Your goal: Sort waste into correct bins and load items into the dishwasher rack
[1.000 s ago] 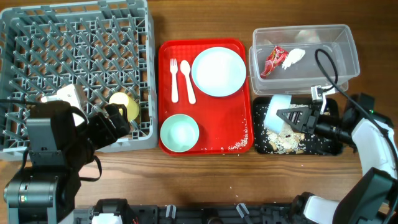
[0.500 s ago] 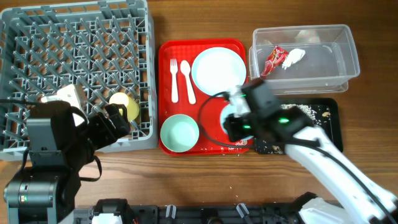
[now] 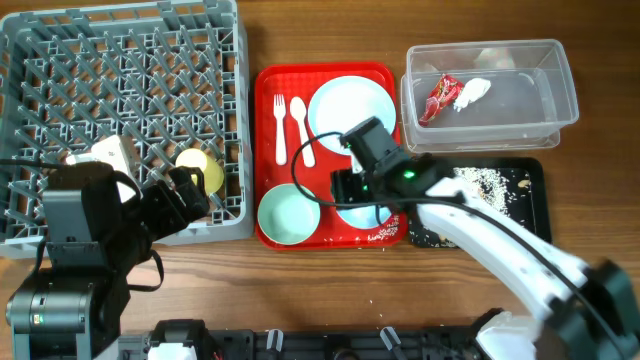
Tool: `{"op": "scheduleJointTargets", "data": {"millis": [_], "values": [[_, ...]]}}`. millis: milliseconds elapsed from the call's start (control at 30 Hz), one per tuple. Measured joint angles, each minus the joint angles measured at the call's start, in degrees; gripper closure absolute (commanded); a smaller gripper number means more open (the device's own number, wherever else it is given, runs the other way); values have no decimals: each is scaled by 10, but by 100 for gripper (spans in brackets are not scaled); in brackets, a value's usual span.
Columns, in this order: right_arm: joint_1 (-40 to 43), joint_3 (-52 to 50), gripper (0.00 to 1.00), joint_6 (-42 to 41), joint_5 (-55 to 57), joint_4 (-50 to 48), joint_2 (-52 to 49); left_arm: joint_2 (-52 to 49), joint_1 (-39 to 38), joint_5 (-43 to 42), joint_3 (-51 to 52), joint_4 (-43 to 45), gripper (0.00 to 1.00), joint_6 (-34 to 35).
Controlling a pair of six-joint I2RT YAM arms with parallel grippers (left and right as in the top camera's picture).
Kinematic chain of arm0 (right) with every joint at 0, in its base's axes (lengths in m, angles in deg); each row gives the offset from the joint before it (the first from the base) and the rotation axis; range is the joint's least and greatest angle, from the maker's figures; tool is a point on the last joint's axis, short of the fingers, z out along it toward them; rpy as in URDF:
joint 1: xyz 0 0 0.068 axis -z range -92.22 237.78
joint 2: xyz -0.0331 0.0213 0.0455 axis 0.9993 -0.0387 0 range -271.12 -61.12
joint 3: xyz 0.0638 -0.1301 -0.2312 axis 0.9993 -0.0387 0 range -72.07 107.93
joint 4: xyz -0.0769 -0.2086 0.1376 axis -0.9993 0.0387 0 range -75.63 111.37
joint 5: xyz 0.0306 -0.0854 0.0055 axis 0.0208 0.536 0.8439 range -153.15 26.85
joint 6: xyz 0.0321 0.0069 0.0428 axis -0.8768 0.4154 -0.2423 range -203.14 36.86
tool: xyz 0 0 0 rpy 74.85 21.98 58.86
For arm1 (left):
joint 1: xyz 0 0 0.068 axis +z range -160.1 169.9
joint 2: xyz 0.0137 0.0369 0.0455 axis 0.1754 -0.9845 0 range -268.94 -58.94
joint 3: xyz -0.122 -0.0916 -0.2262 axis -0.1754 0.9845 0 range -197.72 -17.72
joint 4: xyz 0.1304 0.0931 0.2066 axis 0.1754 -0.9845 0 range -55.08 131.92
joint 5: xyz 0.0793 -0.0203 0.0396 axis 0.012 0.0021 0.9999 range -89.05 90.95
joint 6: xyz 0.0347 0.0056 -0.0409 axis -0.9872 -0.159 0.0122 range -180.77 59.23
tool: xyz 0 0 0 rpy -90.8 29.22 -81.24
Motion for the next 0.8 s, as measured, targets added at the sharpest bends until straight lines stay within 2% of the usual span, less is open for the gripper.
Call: {"op": "scheduleJointTargets", "data": {"millis": [33, 67, 200, 333, 533, 800], "values": [[0, 10, 26, 3, 5, 9, 18, 0, 0, 0, 0, 0, 0, 0], [0, 24, 0, 9, 10, 17, 43, 0, 0, 0, 0, 0, 0, 0], [0, 62, 0, 28, 12, 10, 151, 0, 0, 0, 0, 0, 0, 0], [0, 73, 0, 14, 9, -8, 249, 0, 0, 0, 0, 0, 0, 0], [0, 73, 0, -47, 22, 47, 307, 0, 0, 0, 0, 0, 0, 0], [0, 73, 0, 48, 67, 64, 453, 0, 0, 0, 0, 0, 0, 0]]}}
